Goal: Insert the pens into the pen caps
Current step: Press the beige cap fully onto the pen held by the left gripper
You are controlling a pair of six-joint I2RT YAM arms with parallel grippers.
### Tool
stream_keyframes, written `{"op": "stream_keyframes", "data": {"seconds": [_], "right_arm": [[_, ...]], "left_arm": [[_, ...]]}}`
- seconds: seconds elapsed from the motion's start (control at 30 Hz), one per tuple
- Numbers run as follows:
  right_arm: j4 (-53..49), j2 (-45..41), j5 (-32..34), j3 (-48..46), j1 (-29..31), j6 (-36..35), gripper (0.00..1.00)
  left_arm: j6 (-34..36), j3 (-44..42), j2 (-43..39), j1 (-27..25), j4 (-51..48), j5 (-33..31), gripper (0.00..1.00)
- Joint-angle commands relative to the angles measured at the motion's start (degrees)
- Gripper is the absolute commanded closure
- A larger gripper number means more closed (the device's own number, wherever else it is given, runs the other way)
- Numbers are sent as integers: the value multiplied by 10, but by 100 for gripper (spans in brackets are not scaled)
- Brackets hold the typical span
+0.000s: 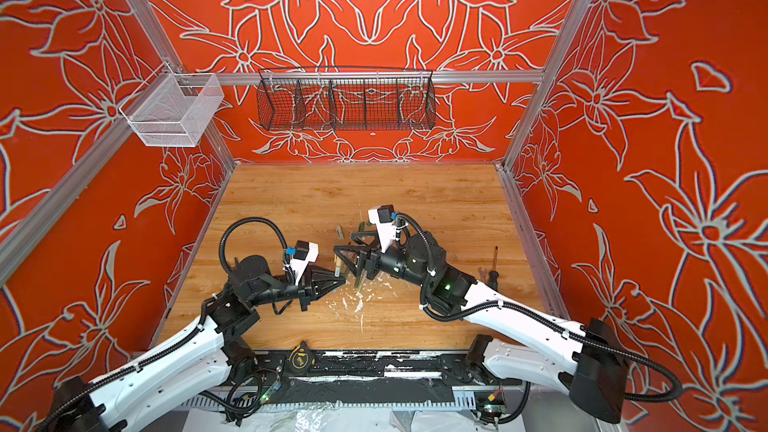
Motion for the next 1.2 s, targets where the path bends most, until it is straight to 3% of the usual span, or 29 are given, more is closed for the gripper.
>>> {"op": "stream_keyframes", "data": {"seconds": [0.0, 0.33, 0.67, 0.8, 0.97, 1.17], "right_arm": [[1, 17, -58, 32, -2, 0, 24], [3, 31, -86, 35, -1, 4, 52], [20, 14, -89, 4, -2, 9, 100], [44, 27, -104, -9, 1, 17, 100], [71, 42, -102, -25, 8, 20, 100], [75, 71, -80, -37, 27, 66, 100]], "left_arm": [[3, 23, 11, 2, 22, 52, 100], [-5, 25, 0, 2, 23, 48, 100], [-18, 35, 9, 5, 45, 47, 100], [-33, 41, 8, 15, 68, 39, 100], [-71, 46, 25, 41, 121, 78, 100], [-62, 57, 29, 57, 123, 79, 100]]}}
